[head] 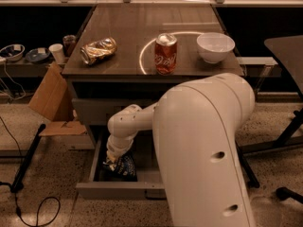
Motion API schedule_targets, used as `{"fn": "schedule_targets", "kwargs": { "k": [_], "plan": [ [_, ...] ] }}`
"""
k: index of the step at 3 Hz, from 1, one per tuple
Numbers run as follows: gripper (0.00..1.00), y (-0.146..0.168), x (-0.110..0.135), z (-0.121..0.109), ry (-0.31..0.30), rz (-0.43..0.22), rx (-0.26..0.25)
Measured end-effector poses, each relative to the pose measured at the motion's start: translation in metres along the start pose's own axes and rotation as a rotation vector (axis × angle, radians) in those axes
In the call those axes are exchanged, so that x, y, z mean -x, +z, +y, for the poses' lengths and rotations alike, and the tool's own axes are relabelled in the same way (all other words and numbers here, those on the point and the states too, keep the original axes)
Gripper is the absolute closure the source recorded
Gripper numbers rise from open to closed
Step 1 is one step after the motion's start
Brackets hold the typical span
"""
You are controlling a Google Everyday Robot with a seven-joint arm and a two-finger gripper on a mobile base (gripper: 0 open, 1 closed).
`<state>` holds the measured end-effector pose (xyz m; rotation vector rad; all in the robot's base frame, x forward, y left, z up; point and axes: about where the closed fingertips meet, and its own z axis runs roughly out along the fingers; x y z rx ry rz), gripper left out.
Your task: Place blue chip bag into middle drawer
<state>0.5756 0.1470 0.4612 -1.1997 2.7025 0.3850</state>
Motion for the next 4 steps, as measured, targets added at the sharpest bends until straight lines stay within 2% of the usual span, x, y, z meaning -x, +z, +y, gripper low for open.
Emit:
{"fn": "schedule_targets", "kwargs": {
  "k": [2,4],
  "plan": [
    [0.04,0.0017,-0.0047,-0.0029,0.018,0.0,-0.005],
    [0.0,0.001,-0.007,-0.0045,0.029,-0.008,-0.01]
  ]
}}
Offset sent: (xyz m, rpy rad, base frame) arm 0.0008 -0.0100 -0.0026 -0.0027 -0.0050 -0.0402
